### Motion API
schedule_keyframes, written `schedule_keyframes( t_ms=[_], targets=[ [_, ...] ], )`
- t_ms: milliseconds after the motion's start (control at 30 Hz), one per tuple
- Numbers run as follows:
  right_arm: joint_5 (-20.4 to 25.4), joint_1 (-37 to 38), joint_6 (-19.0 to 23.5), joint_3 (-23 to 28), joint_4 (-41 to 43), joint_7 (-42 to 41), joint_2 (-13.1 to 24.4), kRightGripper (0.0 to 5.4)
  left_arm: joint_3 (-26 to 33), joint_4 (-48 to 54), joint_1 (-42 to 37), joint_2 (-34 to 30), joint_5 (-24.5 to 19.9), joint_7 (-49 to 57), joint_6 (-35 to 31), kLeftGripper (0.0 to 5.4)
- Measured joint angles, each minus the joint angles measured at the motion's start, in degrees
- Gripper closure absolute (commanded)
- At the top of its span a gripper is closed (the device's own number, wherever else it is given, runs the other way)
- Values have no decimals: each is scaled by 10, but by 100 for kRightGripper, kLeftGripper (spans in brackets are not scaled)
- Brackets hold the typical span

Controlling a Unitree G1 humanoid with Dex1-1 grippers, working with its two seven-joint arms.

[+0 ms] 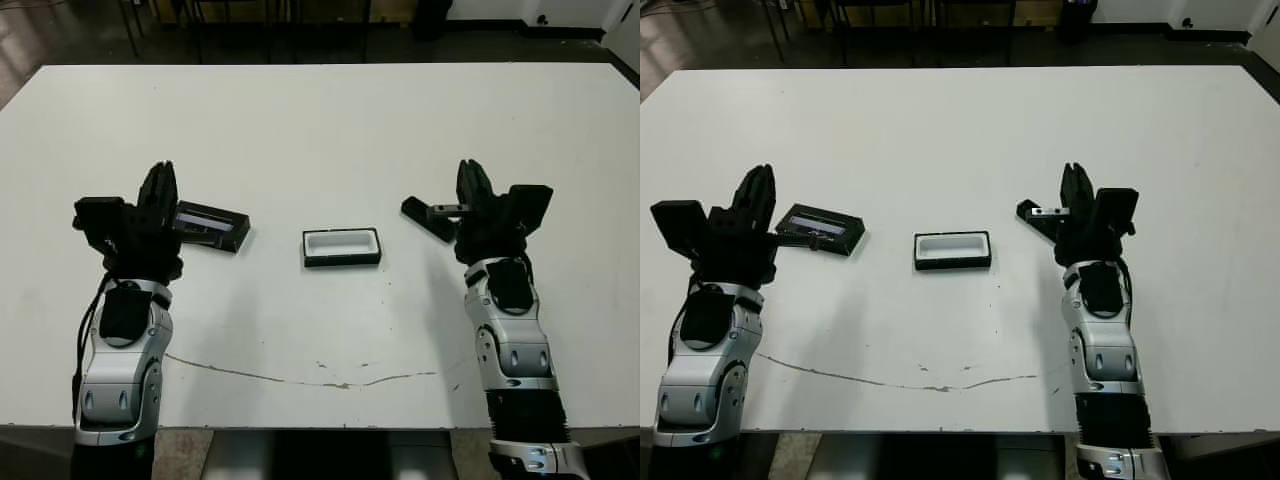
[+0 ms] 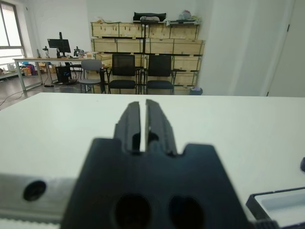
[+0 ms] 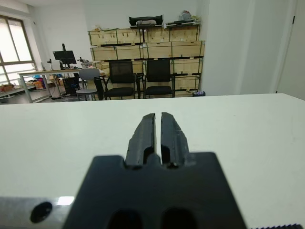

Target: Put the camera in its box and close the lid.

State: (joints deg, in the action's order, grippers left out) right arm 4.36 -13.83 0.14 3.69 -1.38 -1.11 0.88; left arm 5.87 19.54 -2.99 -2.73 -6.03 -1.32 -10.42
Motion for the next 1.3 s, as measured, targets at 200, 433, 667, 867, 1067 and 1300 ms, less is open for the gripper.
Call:
schedule_keyframes(
  t_ms=[200,433,667,867,1067,1300],
  targets=[
    [-1,9,0,-3,0,-1,2,539,-7,2,10,4,0,-1,1,540],
    [2,11,-5,-2,-5,-25,5,539,-10,3,21,4,0,-2,8,540],
    [35,-6,-8,10,-23,-137,84,504,-8,19,37,4,-2,-2,12,540],
    [47,-89,-62,18,-188,-232,151,374,-6,32,50,4,-4,-2,12,540],
    [79,-104,-31,19,-183,-314,191,238,-7,36,53,5,-4,-2,10,540],
    [75,-151,-28,7,-260,-380,218,84,-8,39,54,4,-3,-2,5,540]
  ],
)
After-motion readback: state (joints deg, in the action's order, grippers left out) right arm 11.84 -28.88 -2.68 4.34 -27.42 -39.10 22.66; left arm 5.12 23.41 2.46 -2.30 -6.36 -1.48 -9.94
